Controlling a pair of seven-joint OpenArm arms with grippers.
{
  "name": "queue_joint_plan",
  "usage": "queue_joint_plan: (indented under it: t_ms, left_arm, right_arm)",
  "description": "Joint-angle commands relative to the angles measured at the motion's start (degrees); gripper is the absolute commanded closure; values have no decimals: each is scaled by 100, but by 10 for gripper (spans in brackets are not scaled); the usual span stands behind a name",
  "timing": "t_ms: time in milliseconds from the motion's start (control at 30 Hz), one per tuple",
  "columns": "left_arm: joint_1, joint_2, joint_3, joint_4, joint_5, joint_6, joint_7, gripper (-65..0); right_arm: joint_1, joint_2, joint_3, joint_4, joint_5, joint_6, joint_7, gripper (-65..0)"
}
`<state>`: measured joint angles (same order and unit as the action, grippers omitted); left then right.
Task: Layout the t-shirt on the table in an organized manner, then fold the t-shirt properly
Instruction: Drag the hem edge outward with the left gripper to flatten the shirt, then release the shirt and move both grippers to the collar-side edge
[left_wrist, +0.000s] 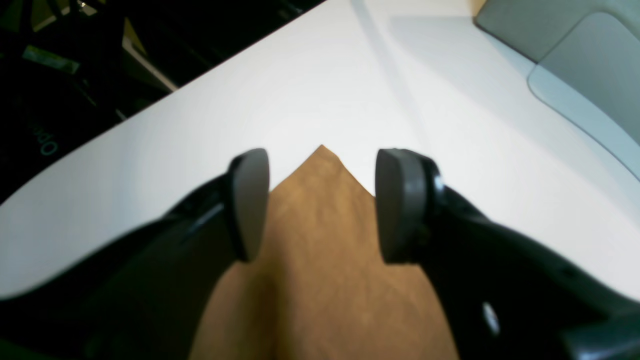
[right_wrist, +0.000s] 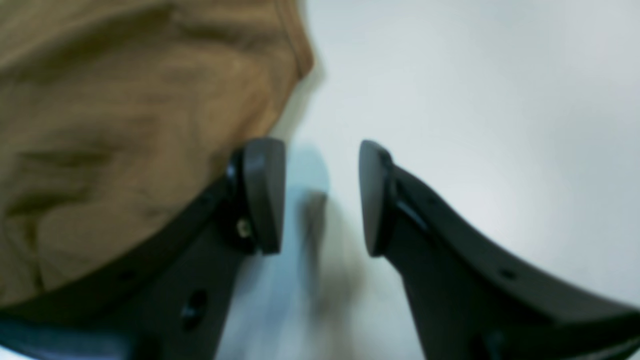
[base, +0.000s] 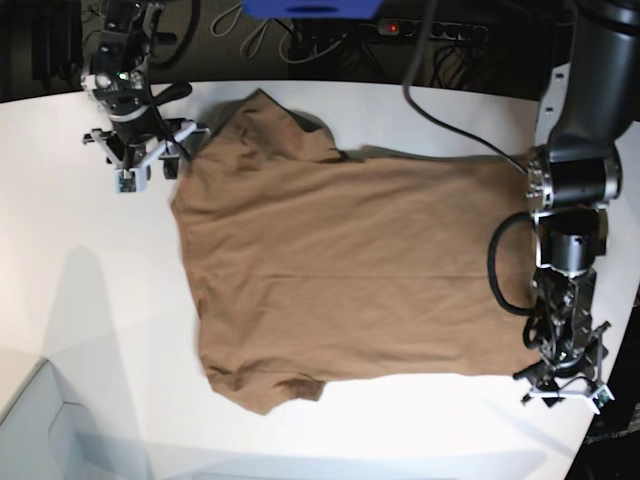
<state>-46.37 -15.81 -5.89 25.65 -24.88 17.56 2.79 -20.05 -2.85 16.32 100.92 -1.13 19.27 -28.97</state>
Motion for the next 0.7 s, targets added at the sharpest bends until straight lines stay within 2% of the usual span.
queue_joint_plan:
  t_ms: [0, 133, 267, 400, 500, 667]
  left_arm:
    - [-150, -58, -13, 147, 40, -29, -46, -351]
    - [536, -49, -22, 921, 31, -29, 385, -353]
    - [1661, -14, -22, 2442, 31, -11, 737, -353]
    - [2786, -32, -83, 4007, 31, 6, 983, -353]
    - [3516, -5, -620, 5044, 31, -11, 1335, -353]
    - [4483, 109, -1411, 6538, 31, -38, 2337, -357]
  right_arm:
    - [-21, 17, 8, 154, 47, -15, 97, -248]
    - [-56, 8, 8, 268, 47, -15, 106, -252]
    - [-100, 0, 8, 497, 64, -15, 97, -262]
    - [-258, -247, 8, 690, 64, -15, 124, -338]
    - [-337, -343, -124, 778, 64, -15, 97, -375]
    - [-566, -335, -581, 866, 64, -15, 124, -383]
